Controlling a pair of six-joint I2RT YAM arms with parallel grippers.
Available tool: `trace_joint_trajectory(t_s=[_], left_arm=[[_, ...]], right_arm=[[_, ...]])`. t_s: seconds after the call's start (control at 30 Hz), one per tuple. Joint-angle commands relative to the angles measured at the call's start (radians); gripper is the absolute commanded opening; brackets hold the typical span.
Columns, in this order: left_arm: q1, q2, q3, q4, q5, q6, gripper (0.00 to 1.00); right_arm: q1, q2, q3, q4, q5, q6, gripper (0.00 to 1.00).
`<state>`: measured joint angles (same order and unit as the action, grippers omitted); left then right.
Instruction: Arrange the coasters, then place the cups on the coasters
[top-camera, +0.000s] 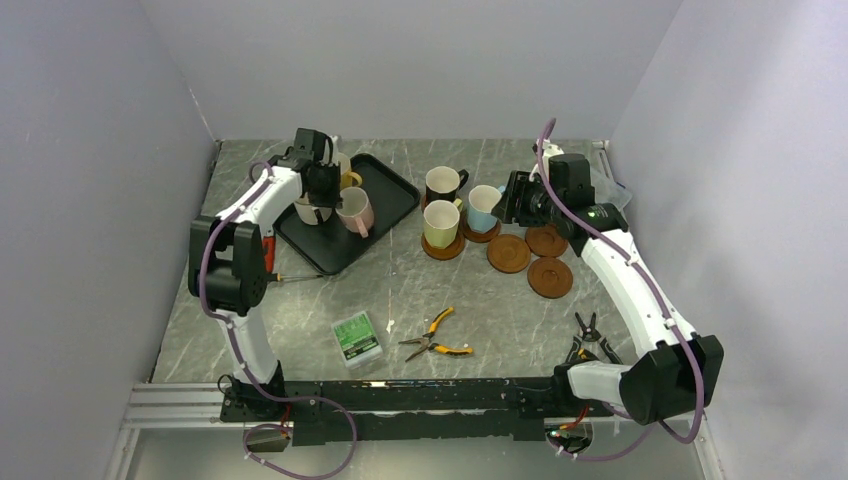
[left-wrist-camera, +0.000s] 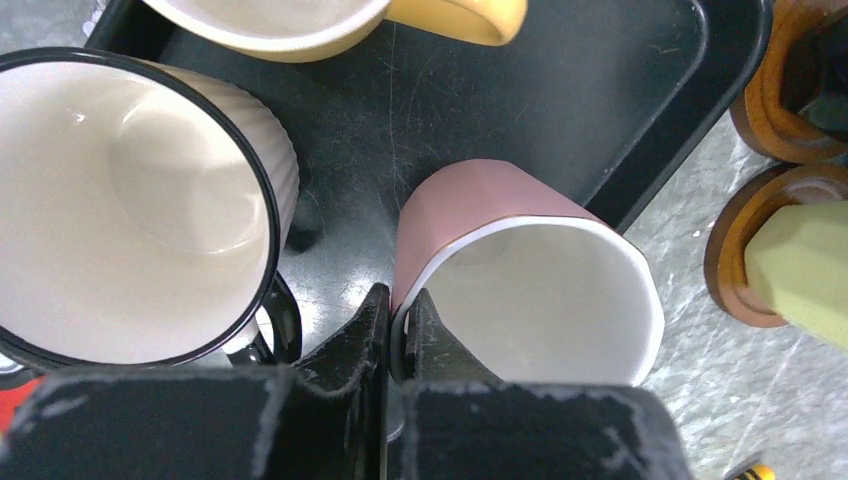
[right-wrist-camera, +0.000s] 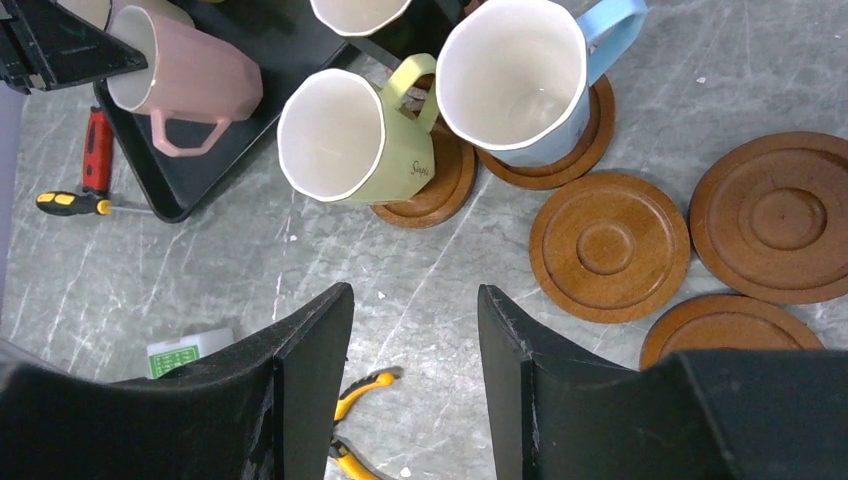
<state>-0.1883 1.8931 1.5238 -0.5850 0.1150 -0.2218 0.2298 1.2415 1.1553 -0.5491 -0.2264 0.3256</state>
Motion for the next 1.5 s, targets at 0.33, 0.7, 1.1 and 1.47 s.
trace_joint_trajectory(t_s=[0.33, 0.7, 1.1, 1.47], left_arm=[[-0.206, -0.404, -0.125, -0.023, -0.172, 0.064, 0.03], [-0.468, -0.58, -0.264, -0.104, -0.202, -0.139, 0.03], [-0.55, -0.59, -0.296, -0.091, -0.213, -0.216, 0.03], [-0.549, -0.597, -0.289, -0.075, -0.219, -0.223, 0.03]], right_arm=[[0.255, -0.004, 0.159, -0.046, 0.129, 0.131, 0.57], [0.522, 0.132, 0.197, 0.004, 0.223, 0.256, 0.6], [0.653, 0.25, 0.23, -0.071, 0.403, 0.29, 0.5], [0.698, 0.331, 0.277, -0.125, 0.497, 0.293, 0.39]])
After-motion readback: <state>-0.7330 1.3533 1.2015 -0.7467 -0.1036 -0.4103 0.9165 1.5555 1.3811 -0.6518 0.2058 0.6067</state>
